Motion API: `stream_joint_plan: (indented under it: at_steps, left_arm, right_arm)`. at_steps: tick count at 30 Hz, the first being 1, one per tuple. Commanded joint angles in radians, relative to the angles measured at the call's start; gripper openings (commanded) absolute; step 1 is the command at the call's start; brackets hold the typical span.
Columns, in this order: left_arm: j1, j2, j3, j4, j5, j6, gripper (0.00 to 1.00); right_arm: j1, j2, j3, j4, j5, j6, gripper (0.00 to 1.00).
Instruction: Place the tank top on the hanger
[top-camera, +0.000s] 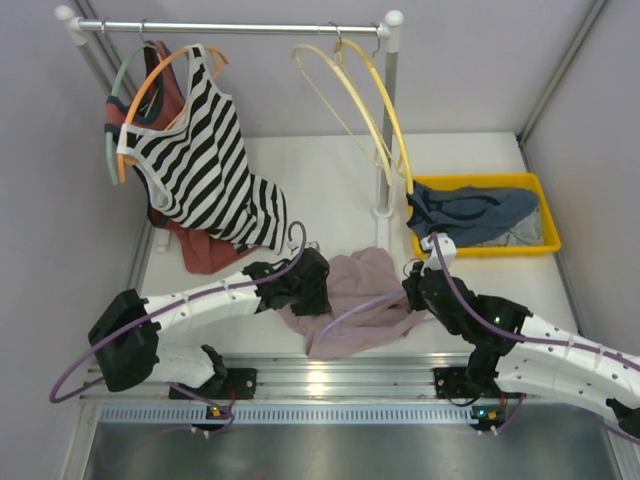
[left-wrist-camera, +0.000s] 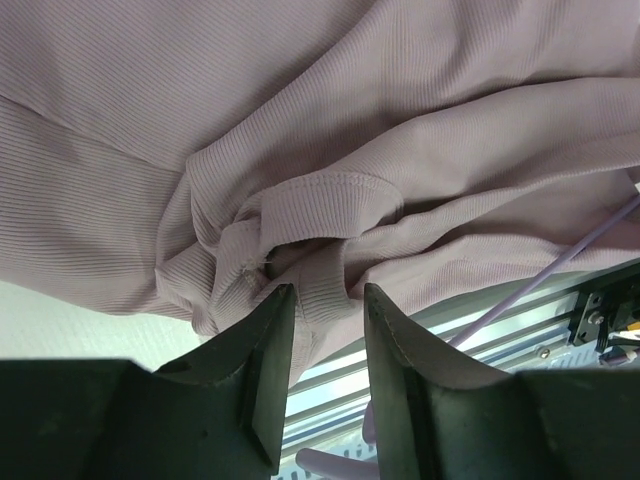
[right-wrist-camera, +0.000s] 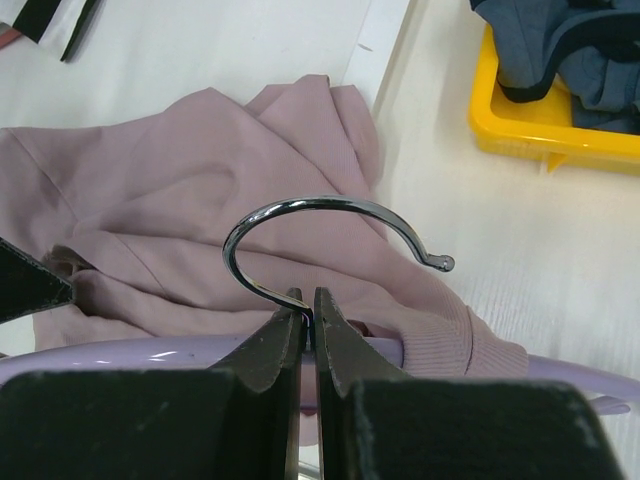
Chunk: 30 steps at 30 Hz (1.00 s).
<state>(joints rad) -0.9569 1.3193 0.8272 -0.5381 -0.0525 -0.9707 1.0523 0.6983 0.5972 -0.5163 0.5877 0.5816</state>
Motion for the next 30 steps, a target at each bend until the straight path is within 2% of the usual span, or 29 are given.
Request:
stream_joint_plan:
  at_steps: [1,6,11,14,16,17,19,20,21,23,30]
  left_arm:
    - [-0.009,0.017,0.007,0.023,0.019,-0.002,0.38]
    - [-0.009,0.017,-0.003,0.024,0.017,0.001,0.26]
    - [-0.009,0.014,-0.017,0.027,0.028,0.012,0.07]
    - [-0.009,0.006,-0.033,0.030,0.036,0.018,0.01]
    - [-0.009,0.000,-0.034,0.036,0.048,0.027,0.06]
    - [-0.009,-0.003,-0.033,0.035,0.048,0.033,0.19]
    - [-0.011,-0.011,-0.022,0.029,0.046,0.040,0.33]
    - [-0.011,-0.014,-0.017,0.026,0.043,0.044,0.44]
    - [-0.011,-0.015,-0.014,0.024,0.042,0.046,0.47]
    - [-0.013,-0.012,-0.011,0.023,0.045,0.049,0.50]
    - [-0.025,0.037,-0.005,0.041,0.048,0.046,0.50]
  right_arm:
    - [0.015,-0.005,0.013,0.036,0.037,0.011,0.00]
    - [0.015,0.000,0.024,0.030,0.047,0.012,0.00]
    - [0.015,-0.002,0.030,0.010,0.066,0.026,0.00]
    - [0.015,-0.003,0.032,0.006,0.072,0.032,0.00]
    - [0.015,0.001,0.032,0.004,0.069,0.035,0.00]
    - [0.014,0.001,0.030,0.004,0.067,0.035,0.00]
    - [0.015,0.004,0.030,0.004,0.063,0.038,0.00]
    - [0.015,0.004,0.030,0.004,0.064,0.038,0.00]
    - [0.015,0.004,0.030,0.005,0.061,0.038,0.00]
    - [0.017,0.004,0.030,0.005,0.058,0.040,0.00]
    - [0.015,0.001,0.026,0.002,0.054,0.044,0.00]
